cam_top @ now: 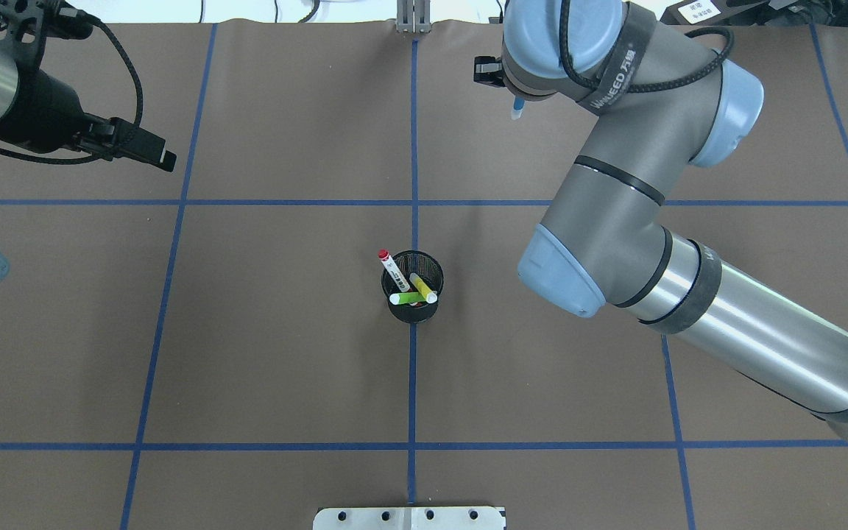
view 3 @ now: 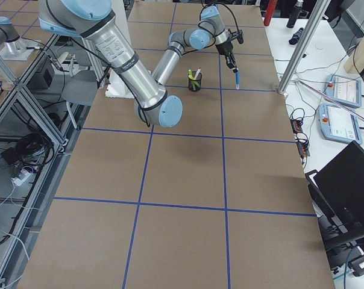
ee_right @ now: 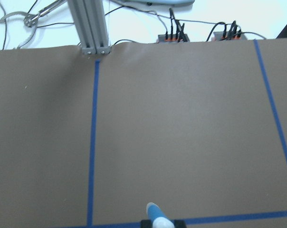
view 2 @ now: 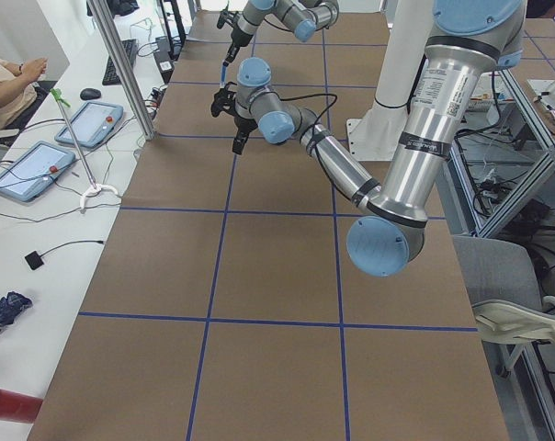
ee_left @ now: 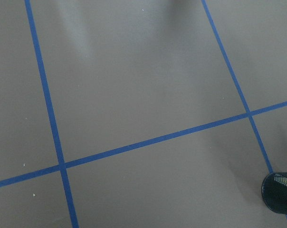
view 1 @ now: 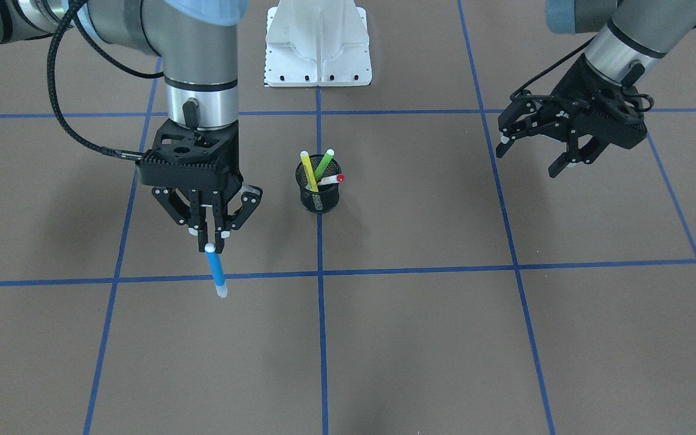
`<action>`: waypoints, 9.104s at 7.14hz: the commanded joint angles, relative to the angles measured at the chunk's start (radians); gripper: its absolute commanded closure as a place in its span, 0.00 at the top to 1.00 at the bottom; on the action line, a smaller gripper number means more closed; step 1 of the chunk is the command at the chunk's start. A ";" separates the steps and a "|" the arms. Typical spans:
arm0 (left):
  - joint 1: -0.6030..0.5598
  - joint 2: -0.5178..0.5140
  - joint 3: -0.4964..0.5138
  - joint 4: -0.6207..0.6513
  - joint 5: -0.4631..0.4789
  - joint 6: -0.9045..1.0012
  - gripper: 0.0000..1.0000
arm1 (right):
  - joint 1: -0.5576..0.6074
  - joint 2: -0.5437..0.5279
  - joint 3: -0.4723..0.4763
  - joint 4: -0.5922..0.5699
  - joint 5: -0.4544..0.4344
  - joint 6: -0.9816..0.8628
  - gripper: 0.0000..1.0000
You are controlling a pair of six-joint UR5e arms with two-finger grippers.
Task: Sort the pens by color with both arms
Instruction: 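Carry the blue marker farther from the robot and release it, then withdraw the right gripper while the left gripper moves over the cup, then lower the left gripper into the cup and grasp the red-capped marker, then lift the red-capped marker out of the cup with the left gripper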
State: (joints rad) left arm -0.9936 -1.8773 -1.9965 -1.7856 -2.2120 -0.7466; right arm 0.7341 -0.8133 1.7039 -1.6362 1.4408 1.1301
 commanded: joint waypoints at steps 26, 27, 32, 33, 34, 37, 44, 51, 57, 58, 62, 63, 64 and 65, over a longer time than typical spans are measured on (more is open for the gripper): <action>0.199 -0.461 0.294 0.351 0.005 -0.091 1.00 | 0.499 -0.178 -0.116 -0.119 0.911 -0.659 1.00; 0.231 -0.521 0.370 0.353 0.005 -0.093 1.00 | 0.533 -0.178 -0.106 -0.223 0.911 -0.809 1.00; 0.380 -0.579 0.459 0.353 0.078 -0.210 0.79 | 0.596 -0.210 -0.072 -0.430 0.860 -1.181 1.00; 0.403 -0.582 0.462 0.350 0.078 -0.211 0.49 | 0.596 -0.210 -0.067 -0.430 0.860 -1.181 1.00; 0.403 -0.582 0.462 0.350 0.083 -0.208 0.48 | 0.594 -0.210 -0.067 -0.429 0.860 -1.181 1.00; 0.400 -0.583 0.461 0.350 0.086 -0.198 0.48 | 0.591 -0.208 -0.067 -0.429 0.859 -1.181 1.00; 0.380 -0.586 0.464 0.345 0.112 -0.162 0.49 | 0.587 -0.208 -0.066 -0.429 0.837 -1.181 1.00; 0.385 -0.595 0.492 0.325 0.112 -0.160 0.43 | 0.580 -0.211 -0.064 -0.427 0.831 -1.181 1.00; 0.385 -0.599 0.482 0.327 0.112 -0.163 0.27 | 0.577 -0.221 -0.044 -0.429 0.826 -1.179 1.00; 0.385 -0.600 0.478 0.327 0.112 -0.168 0.26 | 0.577 -0.221 -0.044 -0.427 0.826 -1.179 1.00; 0.385 -0.594 0.381 0.336 0.112 -0.177 0.07 | 0.577 -0.233 -0.026 -0.429 0.826 -1.178 1.00; 0.383 -0.591 0.348 0.337 0.117 -0.181 0.01 | 0.577 -0.233 -0.021 -0.430 0.826 -1.176 1.00; 0.380 -0.591 0.311 0.337 0.145 -0.212 0.00 | 0.577 -0.233 -0.023 -0.429 0.828 -1.175 1.00; 0.378 -0.589 0.280 0.339 0.188 -0.212 0.00 | 0.577 -0.231 -0.021 -0.429 0.828 -1.168 1.00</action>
State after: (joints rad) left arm -0.6128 -2.4682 -1.6760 -1.4480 -2.0658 -0.9482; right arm 1.3116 -1.0457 1.6814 -2.0651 2.2682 -0.0438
